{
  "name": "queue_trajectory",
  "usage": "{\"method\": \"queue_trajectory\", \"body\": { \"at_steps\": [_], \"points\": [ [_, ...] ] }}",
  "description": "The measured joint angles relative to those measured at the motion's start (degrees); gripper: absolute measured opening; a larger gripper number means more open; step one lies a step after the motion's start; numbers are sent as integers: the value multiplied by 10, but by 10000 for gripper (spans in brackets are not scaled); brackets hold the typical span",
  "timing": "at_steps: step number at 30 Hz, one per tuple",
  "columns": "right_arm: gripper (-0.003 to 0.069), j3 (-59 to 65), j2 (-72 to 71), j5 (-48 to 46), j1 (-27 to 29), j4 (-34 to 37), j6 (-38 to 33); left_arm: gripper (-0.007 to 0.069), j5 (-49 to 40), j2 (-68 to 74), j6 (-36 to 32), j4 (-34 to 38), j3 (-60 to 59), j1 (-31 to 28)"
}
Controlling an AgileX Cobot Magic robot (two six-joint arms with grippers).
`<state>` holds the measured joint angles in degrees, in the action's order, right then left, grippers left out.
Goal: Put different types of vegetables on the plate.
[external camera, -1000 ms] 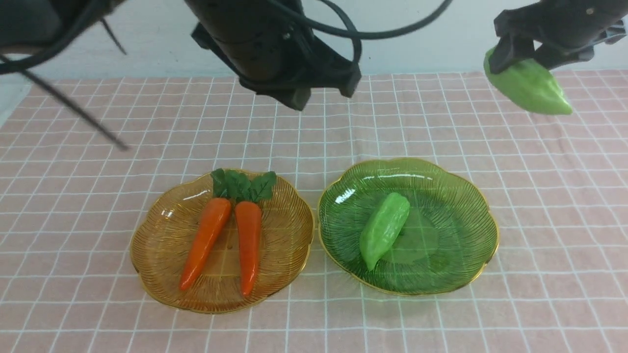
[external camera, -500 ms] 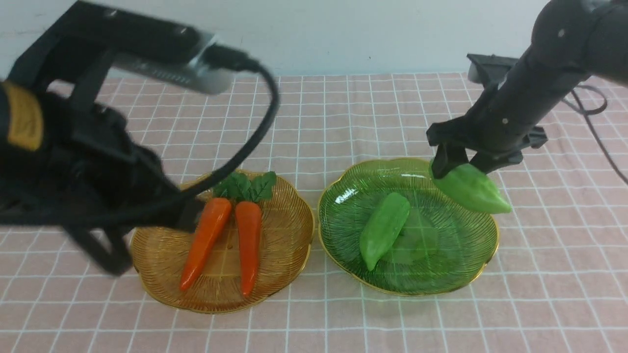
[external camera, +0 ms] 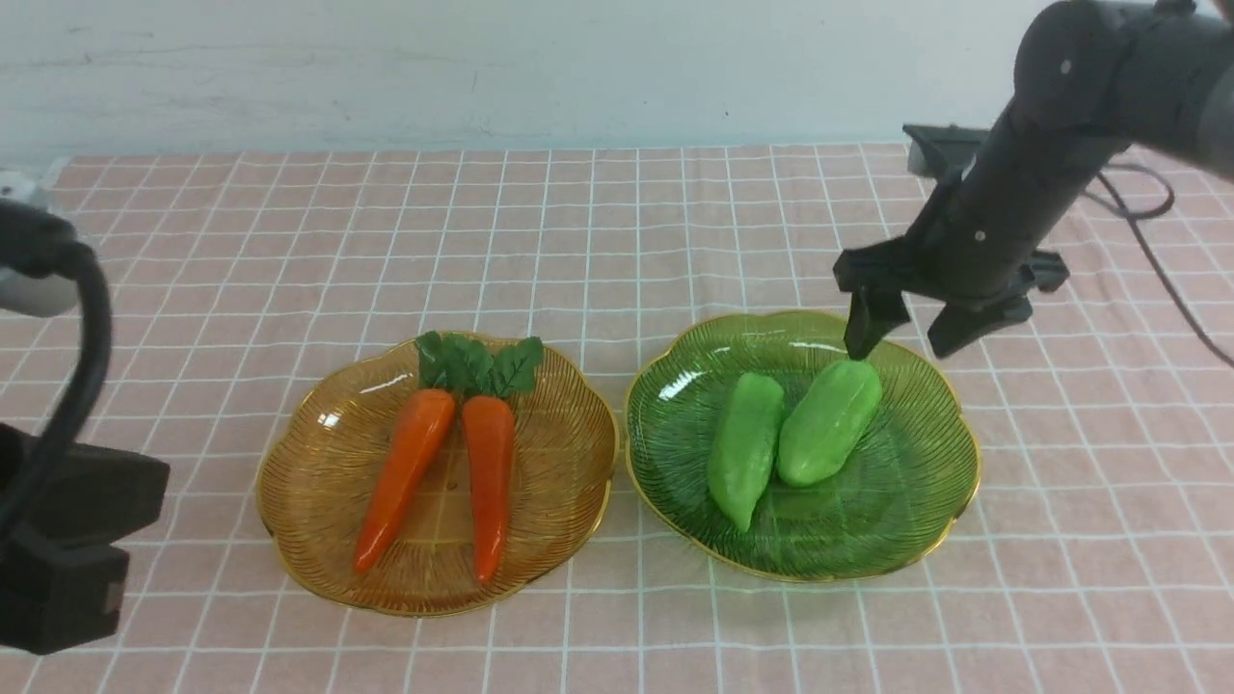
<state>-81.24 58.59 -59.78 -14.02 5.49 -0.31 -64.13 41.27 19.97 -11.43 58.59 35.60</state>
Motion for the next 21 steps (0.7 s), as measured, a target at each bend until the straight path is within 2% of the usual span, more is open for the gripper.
{"method": "queue_trajectory", "body": {
  "at_steps": [7, 11, 15, 21],
  "points": [
    [-15, 423, -360, 419, 0, -12, 0, -4, 3, 0, 0, -1, 0, 0],
    [-15, 580, -502, 559, 0, -12, -7, -4, 3, 0, 0, -8, 0, 0],
    [-15, 636, -557, 608, 0, -12, -11, -4, 3, -5, -1, -12, 0, 0],
    [-15, 643, -571, 614, 0, -12, -11, -4, 41, -96, -4, -32, -45, 0]
  ]
}}
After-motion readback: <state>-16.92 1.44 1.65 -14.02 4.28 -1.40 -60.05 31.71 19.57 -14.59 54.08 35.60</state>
